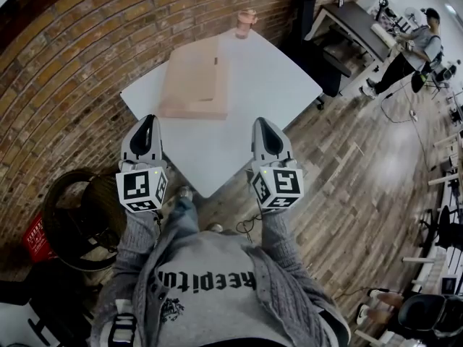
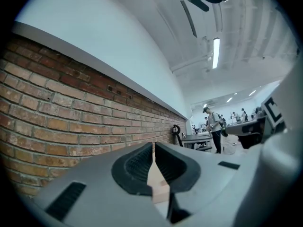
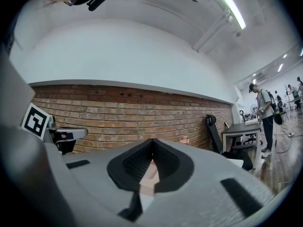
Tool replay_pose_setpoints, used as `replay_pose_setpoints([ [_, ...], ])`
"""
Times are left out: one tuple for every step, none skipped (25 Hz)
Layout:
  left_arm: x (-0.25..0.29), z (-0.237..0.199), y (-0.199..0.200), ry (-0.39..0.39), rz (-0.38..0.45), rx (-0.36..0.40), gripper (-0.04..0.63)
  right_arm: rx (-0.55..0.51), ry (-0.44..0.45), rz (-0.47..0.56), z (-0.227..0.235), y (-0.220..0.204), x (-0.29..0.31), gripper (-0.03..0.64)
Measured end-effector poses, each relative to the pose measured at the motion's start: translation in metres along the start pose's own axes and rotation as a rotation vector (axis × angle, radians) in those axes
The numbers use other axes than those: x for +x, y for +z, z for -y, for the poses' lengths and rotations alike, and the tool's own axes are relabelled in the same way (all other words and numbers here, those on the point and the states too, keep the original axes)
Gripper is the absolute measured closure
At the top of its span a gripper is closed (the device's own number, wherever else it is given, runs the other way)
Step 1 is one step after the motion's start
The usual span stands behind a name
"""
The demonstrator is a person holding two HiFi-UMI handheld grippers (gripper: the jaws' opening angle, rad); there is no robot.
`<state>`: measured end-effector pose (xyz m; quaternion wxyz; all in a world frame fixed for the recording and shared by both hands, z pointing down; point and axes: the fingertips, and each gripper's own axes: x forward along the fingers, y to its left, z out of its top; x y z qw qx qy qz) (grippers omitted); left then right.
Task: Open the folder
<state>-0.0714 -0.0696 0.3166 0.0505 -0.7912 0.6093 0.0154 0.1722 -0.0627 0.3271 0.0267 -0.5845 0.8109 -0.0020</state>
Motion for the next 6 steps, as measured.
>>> replay_pose_setpoints([
  [0.0004,-0.0009,-0.0005,0.002,-0.002,0.001,0.577,0.001,0.001,-0.001,-0.0003,-0.0004,0.0010,0.614],
  [0.0006,-0.0015,-0.0012,0.003,-0.004,0.002,0.577,0.002,0.002,-0.001,-0.0005,-0.0008,0.0017,0.613],
  [0.0006,-0.0021,-0.0019,0.004,-0.007,0.003,0.577,0.002,0.002,-0.002,-0.0008,-0.0012,0.0022,0.613],
  [0.0006,-0.0028,-0.0026,0.005,-0.009,0.004,0.577,0.003,0.002,-0.002,-0.0012,-0.0016,0.0027,0.614],
  [0.0006,-0.0036,-0.0033,0.005,-0.011,0.005,0.577,0.004,0.002,-0.001,-0.0017,-0.0019,0.0033,0.614],
  [0.0006,-0.0045,-0.0039,0.006,-0.013,0.006,0.577,0.005,0.002,-0.001,-0.0023,-0.0021,0.0040,0.614],
])
